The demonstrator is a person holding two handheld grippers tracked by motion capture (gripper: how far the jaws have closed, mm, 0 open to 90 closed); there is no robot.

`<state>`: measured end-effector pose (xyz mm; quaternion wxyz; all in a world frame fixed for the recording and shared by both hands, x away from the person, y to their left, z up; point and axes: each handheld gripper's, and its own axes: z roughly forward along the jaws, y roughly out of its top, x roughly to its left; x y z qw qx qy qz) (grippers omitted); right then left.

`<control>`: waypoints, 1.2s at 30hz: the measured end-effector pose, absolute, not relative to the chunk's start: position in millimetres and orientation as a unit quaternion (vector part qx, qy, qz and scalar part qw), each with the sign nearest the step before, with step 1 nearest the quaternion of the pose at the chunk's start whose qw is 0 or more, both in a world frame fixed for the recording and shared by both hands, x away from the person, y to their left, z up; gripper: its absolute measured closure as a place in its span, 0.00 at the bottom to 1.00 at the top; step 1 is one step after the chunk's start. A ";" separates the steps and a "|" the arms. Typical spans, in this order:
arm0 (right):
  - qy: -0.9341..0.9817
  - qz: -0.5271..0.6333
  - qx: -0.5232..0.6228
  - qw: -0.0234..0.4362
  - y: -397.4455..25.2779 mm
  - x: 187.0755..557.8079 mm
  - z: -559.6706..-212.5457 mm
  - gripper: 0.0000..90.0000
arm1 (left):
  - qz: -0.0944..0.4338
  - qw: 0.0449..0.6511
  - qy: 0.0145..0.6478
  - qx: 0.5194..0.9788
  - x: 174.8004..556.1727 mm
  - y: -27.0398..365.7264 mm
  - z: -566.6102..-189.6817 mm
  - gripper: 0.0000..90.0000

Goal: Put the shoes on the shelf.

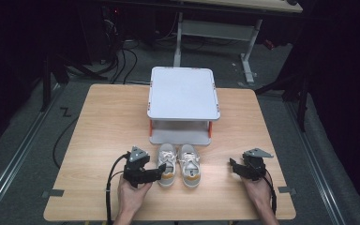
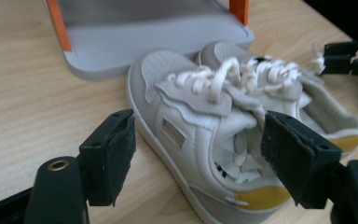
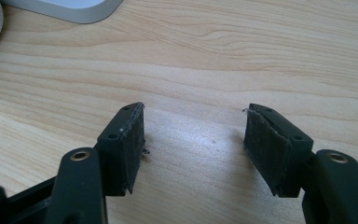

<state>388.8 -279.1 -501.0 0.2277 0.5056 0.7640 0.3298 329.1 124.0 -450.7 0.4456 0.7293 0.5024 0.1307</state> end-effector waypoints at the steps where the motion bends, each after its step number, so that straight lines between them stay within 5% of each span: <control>1: 0.764 0.330 0.506 0.228 -279.1 388.8 -501.0 0.44 | 0.131 0.446 0.502 0.729 329.1 124.0 -450.7 0.30; 7: 0.758 0.358 0.507 0.199 -275.8 378.6 -492.4 0.54 | 0.154 0.440 0.502 0.729 352.4 147.1 -441.3 0.31; 20: 0.770 0.430 0.453 0.131 -238.0 340.9 -454.6 0.58 | 0.198 0.400 0.526 0.724 395.4 167.8 -451.2 0.37; 27: 0.807 0.435 0.393 0.070 -173.4 325.7 -419.3 0.59 | 0.200 0.378 0.540 0.725 401.4 162.6 -474.5 0.36; 36: 0.832 0.374 0.406 0.048 -125.4 340.7 -435.0 0.55 | 0.229 0.366 0.538 0.724 390.1 153.7 -491.2 0.36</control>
